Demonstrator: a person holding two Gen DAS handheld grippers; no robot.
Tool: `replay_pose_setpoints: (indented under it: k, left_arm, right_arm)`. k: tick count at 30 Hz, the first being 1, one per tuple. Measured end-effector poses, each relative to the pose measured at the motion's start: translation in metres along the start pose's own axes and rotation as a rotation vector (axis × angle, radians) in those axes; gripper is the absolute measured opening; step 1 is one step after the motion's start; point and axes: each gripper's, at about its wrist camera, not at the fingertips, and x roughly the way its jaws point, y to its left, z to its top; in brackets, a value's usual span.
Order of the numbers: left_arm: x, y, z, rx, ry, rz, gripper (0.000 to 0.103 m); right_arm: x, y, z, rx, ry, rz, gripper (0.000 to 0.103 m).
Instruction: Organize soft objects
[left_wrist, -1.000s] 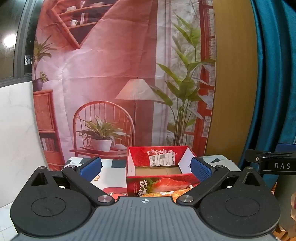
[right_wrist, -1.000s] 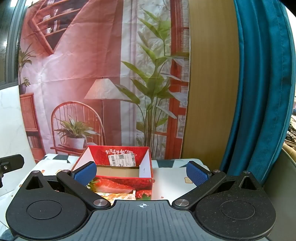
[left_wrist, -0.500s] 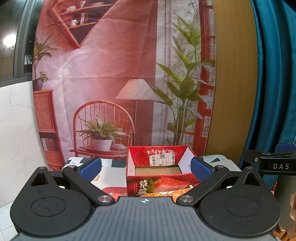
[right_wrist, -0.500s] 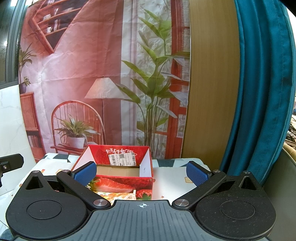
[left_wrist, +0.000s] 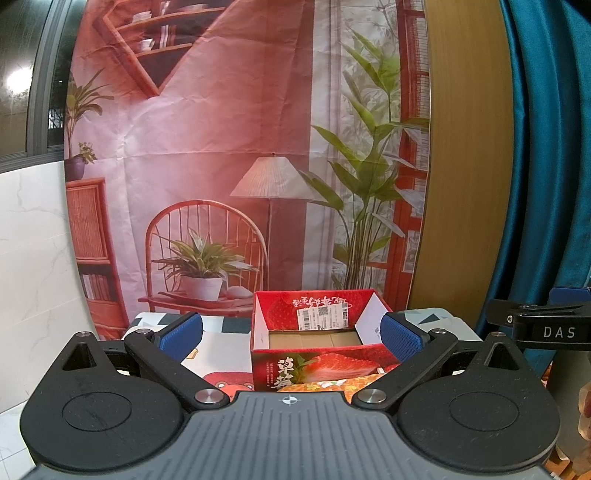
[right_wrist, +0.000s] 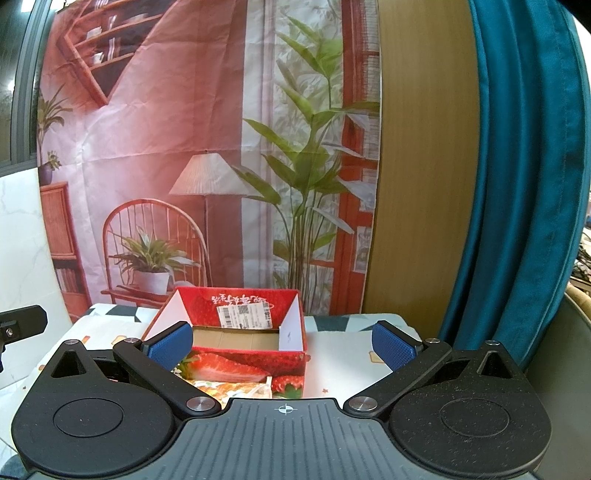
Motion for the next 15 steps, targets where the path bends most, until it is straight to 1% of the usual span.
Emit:
replay_pose_setpoints:
  k: [15]
  left_arm:
    - [0.0003,0.0001,-0.0006,-0.001,0.000,-0.001,0.103]
  right_arm:
    - [0.0006,-0.0011,0.0001,0.000,0.001,0.000,0.103]
